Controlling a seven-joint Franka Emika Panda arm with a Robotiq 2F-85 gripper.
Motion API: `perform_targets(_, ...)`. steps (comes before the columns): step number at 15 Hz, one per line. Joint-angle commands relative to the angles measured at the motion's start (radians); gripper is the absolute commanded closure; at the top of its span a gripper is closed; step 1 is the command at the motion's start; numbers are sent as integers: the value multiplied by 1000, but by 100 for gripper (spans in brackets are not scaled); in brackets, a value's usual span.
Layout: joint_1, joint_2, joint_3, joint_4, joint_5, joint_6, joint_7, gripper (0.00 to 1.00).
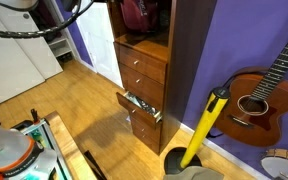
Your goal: Move the hat to the second shelf
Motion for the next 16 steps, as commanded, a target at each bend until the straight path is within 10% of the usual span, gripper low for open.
perform_targets(1, -42, 39, 21, -29, -33, 93, -5, 98)
perform_targets(12, -223, 97, 134, -59, -134, 250, 66, 98)
perform_targets(16, -252, 94, 174, -60, -130, 236, 61, 54)
